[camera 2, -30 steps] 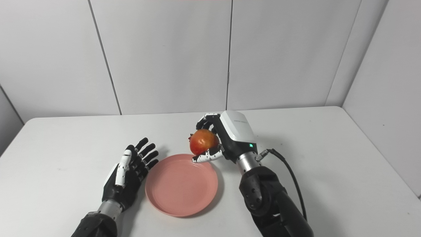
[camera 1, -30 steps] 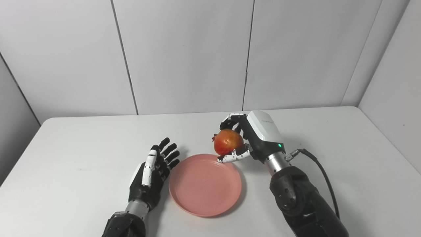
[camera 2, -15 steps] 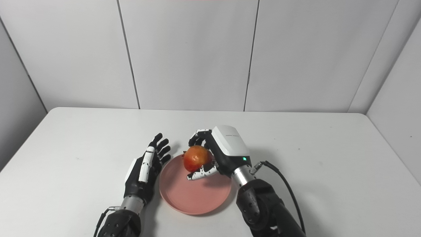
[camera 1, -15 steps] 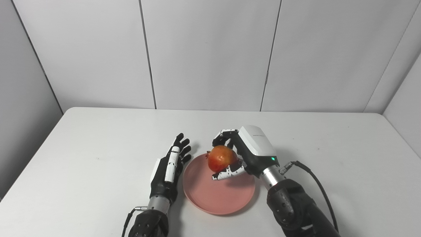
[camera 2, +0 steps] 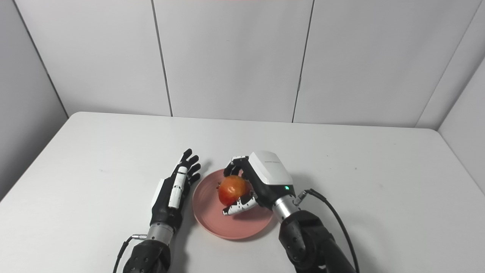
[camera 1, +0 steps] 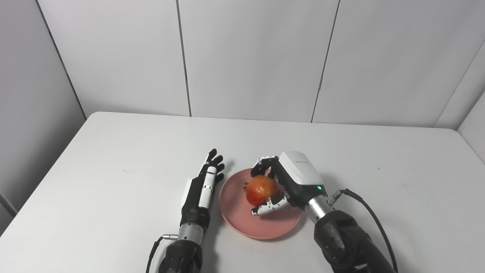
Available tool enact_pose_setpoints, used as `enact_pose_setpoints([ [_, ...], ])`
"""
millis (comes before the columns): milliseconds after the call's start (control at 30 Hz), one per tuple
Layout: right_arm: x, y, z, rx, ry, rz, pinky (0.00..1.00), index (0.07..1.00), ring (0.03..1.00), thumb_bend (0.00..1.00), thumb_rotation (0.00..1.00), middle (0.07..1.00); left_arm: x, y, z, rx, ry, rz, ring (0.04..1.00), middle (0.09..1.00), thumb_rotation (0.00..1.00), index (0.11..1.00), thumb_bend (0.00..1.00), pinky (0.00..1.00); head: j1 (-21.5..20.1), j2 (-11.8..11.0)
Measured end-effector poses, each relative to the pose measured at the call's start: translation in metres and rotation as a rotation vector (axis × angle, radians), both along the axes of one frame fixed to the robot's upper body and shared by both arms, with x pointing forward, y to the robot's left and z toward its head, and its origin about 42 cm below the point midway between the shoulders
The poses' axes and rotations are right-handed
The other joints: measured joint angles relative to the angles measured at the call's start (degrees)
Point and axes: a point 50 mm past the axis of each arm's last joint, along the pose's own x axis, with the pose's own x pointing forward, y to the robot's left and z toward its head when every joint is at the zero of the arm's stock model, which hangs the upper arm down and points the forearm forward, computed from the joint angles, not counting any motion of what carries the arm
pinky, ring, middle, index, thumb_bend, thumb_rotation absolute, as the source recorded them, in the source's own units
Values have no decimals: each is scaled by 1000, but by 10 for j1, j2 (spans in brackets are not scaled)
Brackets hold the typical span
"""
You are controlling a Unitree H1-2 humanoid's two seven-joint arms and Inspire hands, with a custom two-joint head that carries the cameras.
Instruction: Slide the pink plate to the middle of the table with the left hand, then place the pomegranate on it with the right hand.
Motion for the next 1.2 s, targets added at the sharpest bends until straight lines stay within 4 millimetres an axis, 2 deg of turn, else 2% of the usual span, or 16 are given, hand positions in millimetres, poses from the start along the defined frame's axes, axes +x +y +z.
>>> enact_pose_setpoints([
  [233,-1,1,-4,-50,-14,6,412,490,478,510,135,537,0,0,0,0,-4,3,916,928,1000,921,348,890,1,4],
  [300,-2,2,-3,-59,-13,16,491,492,561,514,142,609,0,0,0,-1,-8,4,913,924,997,917,347,888,1,4],
  [367,-4,2,-1,-81,-16,28,507,493,578,515,144,625,0,0,0,-1,-9,5,913,923,996,916,347,887,0,5],
  [400,-5,2,0,-91,-18,35,525,594,608,623,172,658,0,0,0,-1,-9,5,912,923,995,916,348,887,0,6],
  [433,-6,2,0,-97,-18,37,531,629,618,660,182,669,0,0,0,-1,-9,5,912,923,995,916,348,887,0,6],
  [567,-10,0,-3,-120,6,46,589,716,679,745,303,728,0,0,0,-1,-9,5,916,927,991,922,351,890,0,7],
  [633,-14,-1,-6,-133,24,50,676,789,748,799,419,786,0,0,0,-1,-9,5,916,927,997,921,354,889,0,7],
  [700,-15,-2,-7,-149,31,51,727,828,786,824,461,818,0,0,0,-1,-9,5,916,926,1000,921,352,888,0,7],
  [800,-16,-3,-4,-161,36,56,833,937,881,934,555,914,0,-1,0,2,-9,3,914,923,1000,918,355,883,-1,5],
  [867,-17,-3,-2,-159,34,58,865,976,914,986,604,947,0,-1,0,9,-10,3,913,923,1000,917,358,884,-2,5],
  [1000,-18,-5,6,-133,16,54,898,998,949,1000,649,980,0,-1,0,17,-6,3,910,921,1000,914,360,878,-3,3],
  [1200,-21,-12,19,-33,13,50,882,996,938,1000,676,967,0,-1,0,16,-3,3,912,924,1000,917,352,888,-2,-1],
])
